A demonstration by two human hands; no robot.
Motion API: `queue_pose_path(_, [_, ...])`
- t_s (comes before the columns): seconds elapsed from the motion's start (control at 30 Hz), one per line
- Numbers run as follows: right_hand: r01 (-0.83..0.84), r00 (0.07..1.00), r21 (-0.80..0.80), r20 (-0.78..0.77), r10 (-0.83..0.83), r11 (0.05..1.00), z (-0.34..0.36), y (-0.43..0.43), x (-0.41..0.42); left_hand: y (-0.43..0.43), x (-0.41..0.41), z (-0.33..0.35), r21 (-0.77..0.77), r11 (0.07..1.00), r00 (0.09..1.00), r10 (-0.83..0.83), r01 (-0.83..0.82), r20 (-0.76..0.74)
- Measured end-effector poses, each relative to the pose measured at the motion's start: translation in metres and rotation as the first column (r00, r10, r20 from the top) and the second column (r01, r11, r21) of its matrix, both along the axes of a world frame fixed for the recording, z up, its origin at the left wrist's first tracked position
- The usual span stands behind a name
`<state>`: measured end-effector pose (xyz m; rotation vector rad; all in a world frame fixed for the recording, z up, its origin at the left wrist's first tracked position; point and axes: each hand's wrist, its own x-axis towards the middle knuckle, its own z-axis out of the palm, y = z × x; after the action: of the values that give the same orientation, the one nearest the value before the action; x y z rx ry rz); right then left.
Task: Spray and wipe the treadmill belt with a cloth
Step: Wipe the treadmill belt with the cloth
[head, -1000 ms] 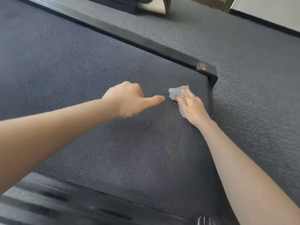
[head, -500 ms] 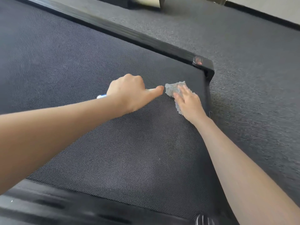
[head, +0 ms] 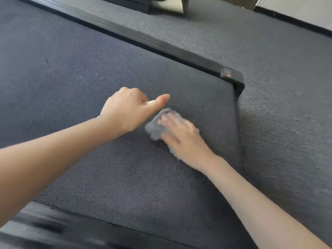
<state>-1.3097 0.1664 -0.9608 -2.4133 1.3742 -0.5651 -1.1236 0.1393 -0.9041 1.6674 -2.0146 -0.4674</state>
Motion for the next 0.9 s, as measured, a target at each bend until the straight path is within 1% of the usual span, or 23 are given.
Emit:
queue_pose_path(0.07, [-0.182, 0.980, 0.040, -0.081, 0.185, 0.982, -0.004, 0.025, 0.008, -0.003, 0.006, 0.004, -0.030, 1.000, 1.000, 0.010, -0.009, 0.001])
queue_pose_path(0.1, [-0.227, 0.964, 0.047, -0.129, 0.231, 0.973, -0.006, 0.029, 0.007, -0.004, 0.010, 0.006, -0.044, 0.999, 1.000, 0.014, -0.014, 0.003])
queue_pose_path(0.17, [-0.226, 0.958, 0.050, -0.168, 0.231, 0.973, -0.006, 0.020, 0.002, -0.008, 0.018, 0.008, -0.065, 0.997, 1.000, 0.031, -0.031, 0.004])
queue_pose_path(0.27, [-0.114, 0.972, 0.056, -0.202, 0.123, 0.992, -0.003, -0.015, -0.002, -0.013, 0.029, 0.008, -0.078, 0.995, 0.998, 0.060, -0.059, 0.010])
queue_pose_path(0.33, [0.020, 0.974, 0.074, -0.228, -0.002, 0.997, -0.003, -0.049, -0.004, -0.013, 0.034, 0.008, -0.072, 0.995, 0.997, 0.068, -0.067, 0.023])
queue_pose_path(0.4, [0.188, 0.958, 0.141, -0.242, -0.150, 0.972, -0.004, -0.092, -0.006, -0.013, 0.035, 0.008, -0.046, 0.997, 0.997, 0.068, -0.066, 0.042])
queue_pose_path(0.47, [0.305, 0.922, 0.145, -0.294, -0.253, 0.941, -0.005, -0.122, -0.008, -0.011, 0.034, 0.007, -0.015, 0.998, 0.996, 0.063, -0.062, 0.061])
queue_pose_path(0.5, [0.331, 0.914, 0.129, -0.292, -0.283, 0.935, -0.004, -0.127, -0.006, -0.010, 0.033, 0.006, -0.006, 0.998, 0.996, 0.058, -0.058, 0.064])
queue_pose_path(0.57, [0.355, 0.921, 0.125, -0.218, -0.323, 0.926, 0.003, -0.115, 0.001, -0.010, 0.033, 0.006, 0.005, 0.999, 0.997, 0.050, -0.050, 0.053])
queue_pose_path(0.6, [0.330, 0.937, 0.142, -0.168, -0.306, 0.933, 0.008, -0.100, 0.004, -0.011, 0.032, 0.007, 0.005, 0.999, 0.998, 0.048, -0.048, 0.043])
queue_pose_path(0.63, [0.269, 0.959, 0.146, -0.131, -0.251, 0.952, 0.013, -0.083, 0.008, -0.012, 0.033, 0.007, -0.001, 0.999, 0.998, 0.047, -0.047, 0.035])
queue_pose_path(0.7, [0.063, 0.994, 0.113, -0.098, -0.052, 0.992, 0.016, -0.042, 0.016, -0.015, 0.034, 0.008, -0.011, 0.999, 0.999, 0.042, -0.041, 0.019])
queue_pose_path(0.73, [-0.049, 0.995, 0.102, -0.080, 0.057, 0.994, 0.013, -0.023, 0.019, -0.016, 0.034, 0.007, -0.015, 0.999, 0.999, 0.036, -0.036, 0.015])
queue_pose_path(0.77, [-0.120, 0.989, 0.115, -0.076, 0.129, 0.986, 0.009, -0.012, 0.020, -0.017, 0.033, 0.006, -0.014, 0.999, 0.999, 0.032, -0.032, 0.015])
queue_pose_path(0.8, [-0.145, 0.984, 0.126, -0.089, 0.157, 0.981, 0.005, -0.008, 0.017, -0.018, 0.032, 0.005, -0.010, 1.000, 0.999, 0.027, -0.027, 0.023])
queue_pose_path(0.83, [-0.135, 0.983, 0.121, -0.107, 0.149, 0.983, 0.003, -0.010, 0.013, -0.018, 0.031, 0.004, -0.004, 1.000, 0.999, 0.025, -0.025, 0.036])
queue_pose_path(0.9, [-0.075, 0.988, 0.090, -0.125, 0.086, 0.993, 0.001, -0.025, 0.001, -0.019, 0.026, 0.003, 0.013, 1.000, 0.997, 0.022, -0.023, 0.075])
